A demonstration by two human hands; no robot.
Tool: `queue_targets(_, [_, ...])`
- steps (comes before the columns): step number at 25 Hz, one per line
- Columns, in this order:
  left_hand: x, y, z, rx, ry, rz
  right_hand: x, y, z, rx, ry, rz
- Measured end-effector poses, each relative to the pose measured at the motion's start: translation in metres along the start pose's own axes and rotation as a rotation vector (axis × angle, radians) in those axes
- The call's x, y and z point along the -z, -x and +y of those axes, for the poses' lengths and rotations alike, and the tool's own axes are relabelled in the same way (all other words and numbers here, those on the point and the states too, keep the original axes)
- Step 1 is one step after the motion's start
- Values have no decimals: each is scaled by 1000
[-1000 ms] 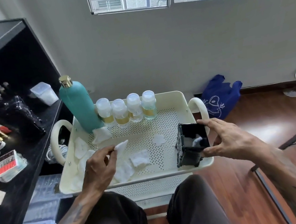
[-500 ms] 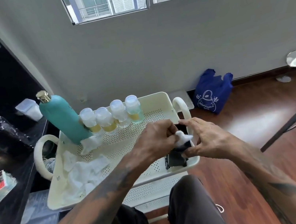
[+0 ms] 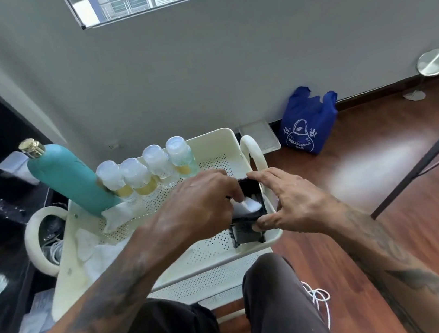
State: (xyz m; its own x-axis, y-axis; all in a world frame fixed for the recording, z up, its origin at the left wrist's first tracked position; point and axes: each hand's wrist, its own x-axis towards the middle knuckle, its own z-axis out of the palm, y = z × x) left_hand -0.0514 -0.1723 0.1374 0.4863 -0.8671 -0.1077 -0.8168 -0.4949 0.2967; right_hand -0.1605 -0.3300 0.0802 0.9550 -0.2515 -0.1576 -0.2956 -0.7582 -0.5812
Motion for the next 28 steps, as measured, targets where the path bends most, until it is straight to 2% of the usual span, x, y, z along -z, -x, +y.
queue_targets(3, [-2, -2, 10, -117, -42, -137, 0, -1, 0, 5, 19, -3])
queue_targets(6, [-4, -19, 14, -96, -87, -247, -1, -1, 2, 12, 29, 7])
queue_targets(9, [-4, -37, 16, 21, -230, -608, -2, -3, 3, 7, 34, 7])
queue_targets(11, [-3, -45, 23, 88, -280, -746, -2, -3, 2, 8, 36, 8])
queue_targets(14, [-7, -52, 41, 207, -304, -703, 0, -2, 0, 14, 35, -2])
queue_targets(17, [-3, -56, 60, 210, -356, -653, 3, -2, -2, 15, 29, -9])
queue_targets(19, [-1, -60, 60, 259, -345, -732, 4, -1, -4, 11, 46, -13])
queue_targets(21, [4, -58, 47, 315, -219, -814, 4, 1, -5, -3, 52, -22])
queue_targets(23, [9, -46, 20, 175, -28, -704, 5, 2, -6, -23, 78, -40])
queue_targets(25, [20, -14, -16, -25, 157, -424, 7, 2, -8, -36, 94, -41])
queue_targets(27, [21, 27, -63, 50, 471, -105, 9, 3, -14, -48, 110, -53])
queue_targets(28, [14, 49, -86, 135, 518, 10, 11, 4, -17, -67, 132, -74])
